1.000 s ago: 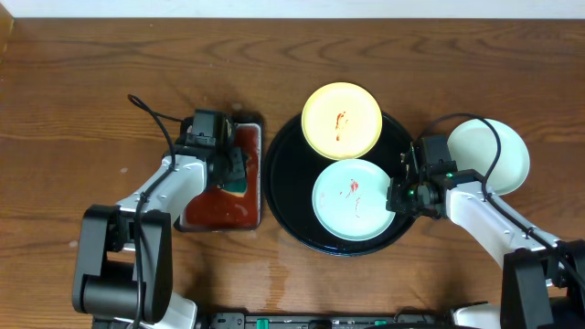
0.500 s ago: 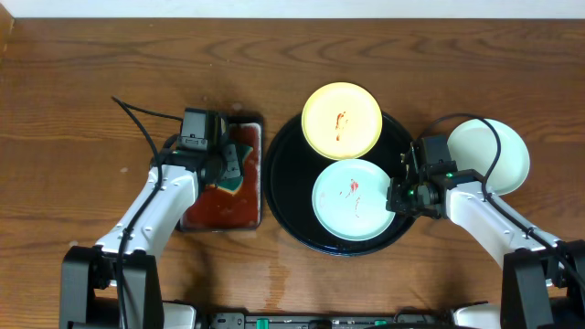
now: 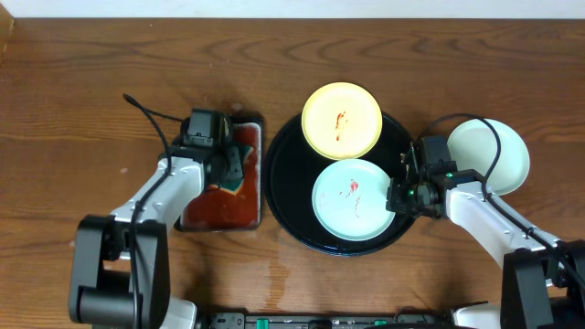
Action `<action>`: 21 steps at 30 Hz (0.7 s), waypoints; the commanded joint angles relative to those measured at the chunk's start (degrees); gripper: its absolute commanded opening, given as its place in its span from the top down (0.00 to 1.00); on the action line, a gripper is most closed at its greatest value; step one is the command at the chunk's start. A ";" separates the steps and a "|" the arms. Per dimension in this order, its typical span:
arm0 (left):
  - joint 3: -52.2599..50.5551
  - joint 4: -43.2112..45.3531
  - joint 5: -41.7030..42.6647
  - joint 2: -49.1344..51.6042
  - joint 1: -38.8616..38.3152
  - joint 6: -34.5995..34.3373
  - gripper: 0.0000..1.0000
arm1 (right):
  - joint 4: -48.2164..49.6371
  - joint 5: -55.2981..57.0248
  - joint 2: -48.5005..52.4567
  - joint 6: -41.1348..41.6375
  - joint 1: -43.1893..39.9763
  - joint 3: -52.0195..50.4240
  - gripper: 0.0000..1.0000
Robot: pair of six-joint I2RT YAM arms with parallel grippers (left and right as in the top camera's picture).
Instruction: Clean dirty plates on tray and stack at the side
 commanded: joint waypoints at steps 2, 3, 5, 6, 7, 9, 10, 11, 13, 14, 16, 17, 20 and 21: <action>0.28 -0.04 -0.13 2.34 0.17 0.24 0.67 | -0.24 0.63 0.81 -0.31 0.50 -0.26 0.99; 0.28 -0.04 -0.13 2.60 0.17 0.24 0.70 | -0.24 0.63 0.81 -0.31 0.50 -0.26 0.99; 0.28 -0.22 -0.13 3.10 0.17 0.26 0.78 | -0.24 0.63 0.81 -0.31 0.50 -0.26 0.99; 0.28 -0.28 -0.15 3.34 0.17 0.26 0.80 | -0.24 0.63 0.81 -0.31 0.50 -0.26 0.99; 0.28 -0.46 -0.15 3.50 0.17 0.26 0.81 | -0.26 0.63 0.81 -0.31 0.50 -0.26 0.99; 0.17 -0.61 -0.15 3.87 0.17 0.26 0.89 | -0.26 0.61 0.81 -0.31 0.50 -0.26 0.99; 0.07 -0.63 -0.15 4.04 0.17 0.26 0.92 | -0.26 0.63 0.81 -0.31 0.50 -0.26 0.99; -0.07 -0.63 -0.15 4.22 0.17 0.26 0.92 | -0.26 0.63 0.81 -0.31 0.50 -0.26 0.99; -0.35 -0.66 -0.15 4.81 0.17 0.26 0.92 | -0.26 0.63 0.81 -0.31 0.50 -0.26 0.99; -0.55 -0.66 -0.15 4.94 0.17 0.26 0.92 | -0.26 0.63 0.81 -0.31 0.50 -0.26 0.99; -0.63 -0.90 -0.13 5.09 0.17 0.26 0.92 | -0.26 0.63 0.81 -0.31 0.50 -0.26 0.99; -0.63 -0.98 -0.13 5.09 0.17 0.26 0.91 | -0.26 0.63 0.81 -0.31 0.50 -0.26 0.99; -0.61 -1.38 -0.11 5.09 0.17 0.26 0.92 | -0.26 0.63 0.81 -0.31 0.50 -0.26 0.99; -0.61 -1.64 -0.11 5.03 0.17 0.26 0.92 | -0.26 0.63 0.81 -0.31 0.50 -0.26 0.99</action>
